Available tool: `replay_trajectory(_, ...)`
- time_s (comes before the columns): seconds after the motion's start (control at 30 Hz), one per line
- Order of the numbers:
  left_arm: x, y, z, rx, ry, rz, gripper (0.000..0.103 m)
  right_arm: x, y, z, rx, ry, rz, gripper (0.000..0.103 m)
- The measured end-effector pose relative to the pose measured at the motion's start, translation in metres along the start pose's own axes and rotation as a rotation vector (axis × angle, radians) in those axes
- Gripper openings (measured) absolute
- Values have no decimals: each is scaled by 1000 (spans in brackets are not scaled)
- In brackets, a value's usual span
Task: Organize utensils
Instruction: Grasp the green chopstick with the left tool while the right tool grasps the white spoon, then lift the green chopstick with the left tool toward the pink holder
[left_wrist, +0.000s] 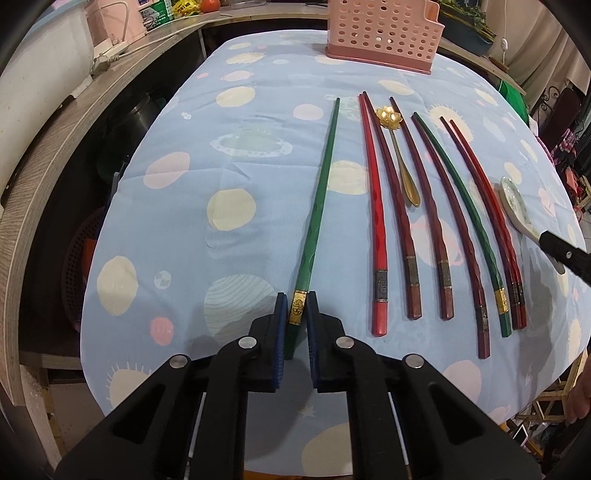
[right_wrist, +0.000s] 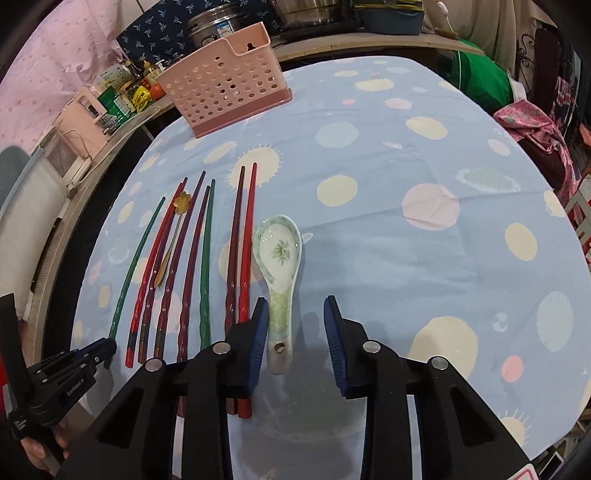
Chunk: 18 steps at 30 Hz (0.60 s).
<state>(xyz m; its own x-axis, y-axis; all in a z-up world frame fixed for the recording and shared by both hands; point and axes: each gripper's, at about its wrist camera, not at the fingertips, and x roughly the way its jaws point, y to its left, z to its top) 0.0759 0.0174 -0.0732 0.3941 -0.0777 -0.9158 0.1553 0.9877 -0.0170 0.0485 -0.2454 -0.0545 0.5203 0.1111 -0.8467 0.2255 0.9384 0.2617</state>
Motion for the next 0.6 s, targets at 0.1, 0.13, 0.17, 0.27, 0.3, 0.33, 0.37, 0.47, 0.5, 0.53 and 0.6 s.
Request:
replay_trajectory(0.1, 0, -1, 1, -1, 1, 5, 10, 8, 0, -3, 0, 21, 9, 19)
replay_trajectory(0.13, 1, -1, 1, -1, 1, 6, 10, 10, -1, -4, 2, 26, 13, 16)
replay_trajectory(0.17, 1, -1, 2, -1, 1, 7, 10, 11, -1, -5, 5, 31, 19, 15)
replay_trajectory(0.27, 1, -2, 2, -2, 2, 7, 10, 13, -2, -7, 8, 32, 23, 14)
replay_trajectory(0.3, 1, -2, 2, -2, 2, 6, 10, 13, -1, -8, 3, 31, 22, 14)
replay_trajectory(0.33, 2, -2, 3, -3, 3, 5, 9, 14, -1, -8, 2, 32, 22, 14)
replay_trajectory(0.37, 2, -2, 3, -4, 4, 4, 10, 14, -1, -7, 4, 32, 23, 14)
replay_trajectory(0.47, 2, -1, 4, -4, 4, 4, 10, 12, -4, -6, 28, 37, 43, 19)
replay_trajectory(0.5, 2, -1, 4, -4, 4, 4, 10, 11, -5, -5, 39, 36, 51, 21)
replay_trajectory(0.53, 2, -2, 4, -4, 4, 3, 10, 9, -6, -3, 48, 33, 59, 22)
replay_trajectory(0.6, 2, -2, 4, -6, 4, 2, 10, 5, -8, 0, 57, 24, 70, 22)
